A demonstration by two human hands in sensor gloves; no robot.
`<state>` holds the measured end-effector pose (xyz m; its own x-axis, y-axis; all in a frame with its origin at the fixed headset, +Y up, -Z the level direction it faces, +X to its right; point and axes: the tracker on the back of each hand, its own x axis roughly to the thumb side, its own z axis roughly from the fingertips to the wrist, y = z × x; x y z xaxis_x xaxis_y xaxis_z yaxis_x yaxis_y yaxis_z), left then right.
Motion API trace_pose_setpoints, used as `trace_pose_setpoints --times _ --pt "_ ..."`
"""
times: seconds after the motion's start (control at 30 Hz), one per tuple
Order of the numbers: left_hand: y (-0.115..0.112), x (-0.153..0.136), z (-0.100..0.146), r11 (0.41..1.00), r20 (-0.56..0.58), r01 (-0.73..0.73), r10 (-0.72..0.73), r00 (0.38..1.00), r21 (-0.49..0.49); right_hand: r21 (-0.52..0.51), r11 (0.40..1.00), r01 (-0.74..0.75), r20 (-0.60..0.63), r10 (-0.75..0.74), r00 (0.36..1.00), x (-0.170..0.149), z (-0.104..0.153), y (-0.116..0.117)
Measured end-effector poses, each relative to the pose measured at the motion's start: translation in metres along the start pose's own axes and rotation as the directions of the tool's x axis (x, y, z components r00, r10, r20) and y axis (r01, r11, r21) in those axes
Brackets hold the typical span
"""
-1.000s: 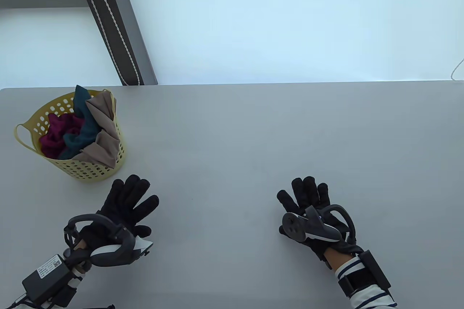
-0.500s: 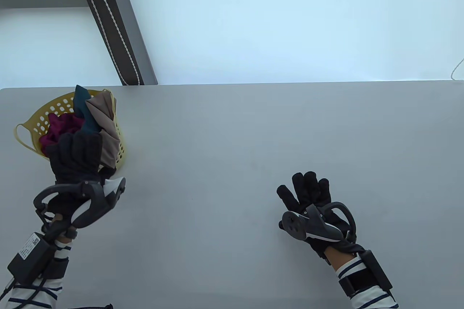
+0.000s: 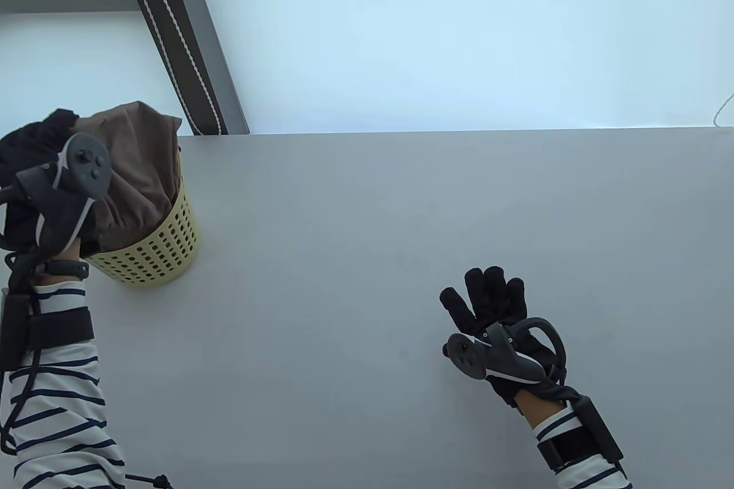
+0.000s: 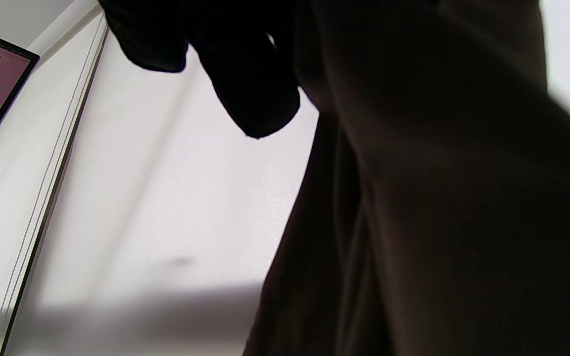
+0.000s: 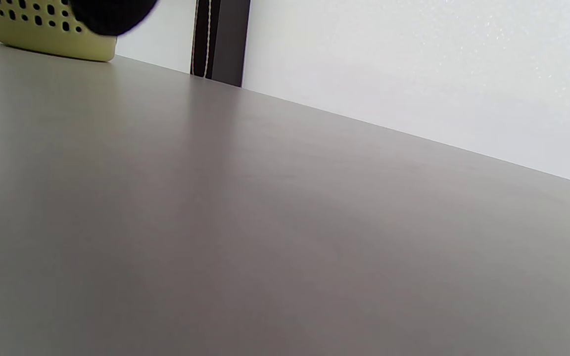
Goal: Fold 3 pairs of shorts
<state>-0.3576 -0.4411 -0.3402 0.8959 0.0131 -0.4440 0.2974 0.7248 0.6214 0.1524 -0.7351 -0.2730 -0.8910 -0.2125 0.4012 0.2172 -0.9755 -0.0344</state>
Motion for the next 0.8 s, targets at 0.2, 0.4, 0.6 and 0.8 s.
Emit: trace_pose_setpoints --times 0.2,0.4,0.6,0.8 --pt "0.128 0.005 0.000 0.901 0.116 -0.252 0.225 0.967 0.353 -0.081 0.995 0.057 -0.037 -0.060 0.998 -0.009 0.004 -0.017" --pt "0.214 0.013 0.011 0.746 0.221 -0.383 0.313 0.924 0.545 -0.184 0.976 0.117 -0.086 -0.134 0.987 -0.020 0.009 -0.033" --pt "0.245 0.039 0.001 0.730 0.252 -0.425 0.343 0.905 0.535 -0.254 0.957 0.137 -0.155 -0.180 0.971 -0.031 0.013 -0.041" --pt "0.207 0.100 0.002 0.837 0.344 -0.439 0.327 0.880 0.327 -0.361 0.914 0.187 -0.274 -0.296 0.915 -0.050 0.020 -0.050"
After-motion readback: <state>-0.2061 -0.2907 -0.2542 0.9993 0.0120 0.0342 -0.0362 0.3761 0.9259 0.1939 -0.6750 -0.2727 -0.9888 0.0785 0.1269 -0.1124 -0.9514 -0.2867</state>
